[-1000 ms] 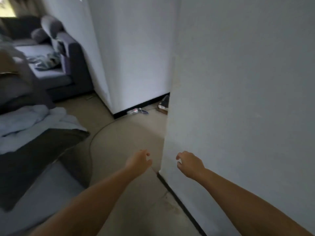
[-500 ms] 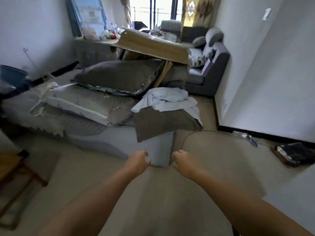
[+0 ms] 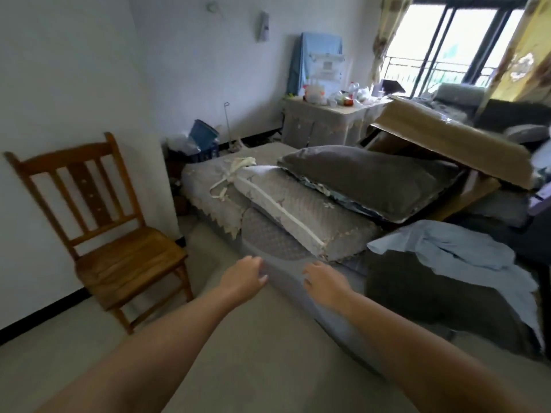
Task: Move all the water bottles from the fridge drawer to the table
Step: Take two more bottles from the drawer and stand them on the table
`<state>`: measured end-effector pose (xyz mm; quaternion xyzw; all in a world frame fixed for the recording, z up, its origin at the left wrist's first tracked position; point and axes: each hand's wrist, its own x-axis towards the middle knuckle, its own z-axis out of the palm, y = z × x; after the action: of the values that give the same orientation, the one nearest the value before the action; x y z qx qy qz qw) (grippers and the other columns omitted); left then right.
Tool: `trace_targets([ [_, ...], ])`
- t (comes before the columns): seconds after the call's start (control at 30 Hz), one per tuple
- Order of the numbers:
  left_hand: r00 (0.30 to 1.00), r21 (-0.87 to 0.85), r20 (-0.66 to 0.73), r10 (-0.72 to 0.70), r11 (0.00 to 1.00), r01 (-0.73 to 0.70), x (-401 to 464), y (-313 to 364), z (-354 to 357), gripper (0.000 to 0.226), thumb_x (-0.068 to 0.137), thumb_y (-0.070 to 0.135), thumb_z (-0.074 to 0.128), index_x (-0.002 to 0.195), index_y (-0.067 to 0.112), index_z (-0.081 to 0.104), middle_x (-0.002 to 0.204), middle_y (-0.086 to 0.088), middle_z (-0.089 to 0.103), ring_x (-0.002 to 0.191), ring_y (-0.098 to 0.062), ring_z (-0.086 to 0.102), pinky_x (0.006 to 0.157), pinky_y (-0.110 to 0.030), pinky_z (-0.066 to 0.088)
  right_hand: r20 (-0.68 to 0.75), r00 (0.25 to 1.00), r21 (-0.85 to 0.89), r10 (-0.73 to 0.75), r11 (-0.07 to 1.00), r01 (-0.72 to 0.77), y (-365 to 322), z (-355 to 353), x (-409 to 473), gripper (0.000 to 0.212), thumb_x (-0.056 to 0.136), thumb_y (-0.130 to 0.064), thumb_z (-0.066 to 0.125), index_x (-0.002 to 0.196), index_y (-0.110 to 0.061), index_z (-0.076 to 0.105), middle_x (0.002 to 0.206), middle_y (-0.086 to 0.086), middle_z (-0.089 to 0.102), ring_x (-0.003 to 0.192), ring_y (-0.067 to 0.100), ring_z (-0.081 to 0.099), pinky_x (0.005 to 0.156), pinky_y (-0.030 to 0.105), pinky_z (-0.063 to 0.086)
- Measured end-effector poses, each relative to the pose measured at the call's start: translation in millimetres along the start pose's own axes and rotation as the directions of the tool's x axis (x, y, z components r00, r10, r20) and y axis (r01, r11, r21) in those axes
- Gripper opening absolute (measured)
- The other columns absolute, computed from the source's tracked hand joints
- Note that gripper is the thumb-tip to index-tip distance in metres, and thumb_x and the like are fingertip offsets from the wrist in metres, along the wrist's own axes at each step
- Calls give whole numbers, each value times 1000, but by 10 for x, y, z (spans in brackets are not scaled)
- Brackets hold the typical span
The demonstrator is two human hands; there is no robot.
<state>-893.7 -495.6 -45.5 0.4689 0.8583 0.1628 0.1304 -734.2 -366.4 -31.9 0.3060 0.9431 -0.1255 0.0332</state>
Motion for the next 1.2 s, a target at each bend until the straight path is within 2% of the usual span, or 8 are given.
trace_targets([
  [0.1, 989, -20, -53, -139, 990, 138, -174, -609, -241, 35, 93, 36, 52, 121, 15, 53, 119, -7, 54, 110, -25, 55, 91, -37, 48, 43, 990, -38, -134, 990, 136, -562, 30, 481, 29, 100, -24, 41, 124, -14, 53, 124, 8, 51, 109, 29, 56, 87, 37, 48],
  [0.23, 931, -67, -134, -340, 940, 333, -524, -1396, -537, 27, 91, 36, 54, 109, 17, 59, 110, -4, 59, 98, -20, 59, 84, -37, 52, 111, 935, -46, -336, 938, 343, -1438, 191, 972, 28, 99, -21, 44, 125, -17, 52, 125, 5, 51, 108, 27, 54, 87, 36, 49],
  [0.43, 783, -150, -187, -593, 805, 574, -957, -2314, -941, 25, 91, 38, 55, 105, 17, 58, 106, -4, 57, 98, -22, 59, 82, -34, 49, 181, 784, 22, -594, 799, 601, -2748, 453, 1447, 26, 97, -27, 43, 118, -18, 55, 121, 5, 53, 105, 25, 56, 88, 39, 50],
  [0.57, 627, -238, -204, -752, 659, 713, -1031, -2782, -1124, 30, 93, 34, 50, 114, 14, 56, 116, -7, 54, 105, -25, 57, 92, -38, 48, 209, 684, 57, -699, 707, 705, -3465, 562, 1840, 24, 99, -26, 43, 116, -20, 58, 115, 0, 57, 97, 19, 59, 83, 30, 51],
  [0.7, 540, -246, -246, -805, 591, 768, -1051, -3277, -1405, 36, 93, 34, 53, 123, 14, 53, 125, -9, 53, 114, -24, 53, 97, -37, 45, 181, 595, 76, -783, 614, 785, -4089, 571, 2286, 26, 98, -24, 44, 120, -20, 58, 115, -1, 60, 97, 16, 61, 76, 23, 48],
  [0.83, 384, -320, -293, -876, 468, 824, -1131, -3701, -1793, 33, 92, 32, 53, 120, 14, 55, 123, -9, 55, 110, -25, 55, 93, -36, 47, 194, 475, 92, -858, 498, 862, -4781, 580, 2691, 29, 98, -25, 42, 123, -20, 56, 121, 1, 57, 104, 20, 58, 88, 35, 52],
  [0.93, 266, -383, -344, -900, 393, 836, -1276, -3960, -2012, 31, 91, 32, 54, 116, 13, 57, 119, -10, 58, 103, -25, 58, 87, -34, 48, 219, 366, 102, -904, 395, 913, -5373, 590, 2890, 35, 99, -25, 40, 132, -16, 49, 131, 5, 51, 115, 23, 53, 95, 35, 46],
  [1.2, -9, -491, -398, -917, 205, 847, -1991, -4487, -2380, 31, 92, 28, 55, 117, 11, 58, 118, -10, 59, 107, -26, 57, 88, -33, 46, 232, 118, 157, -966, 157, 975, -6769, 855, 2608, 37, 98, -27, 43, 132, -17, 50, 134, 6, 50, 120, 23, 51, 96, 34, 44],
])
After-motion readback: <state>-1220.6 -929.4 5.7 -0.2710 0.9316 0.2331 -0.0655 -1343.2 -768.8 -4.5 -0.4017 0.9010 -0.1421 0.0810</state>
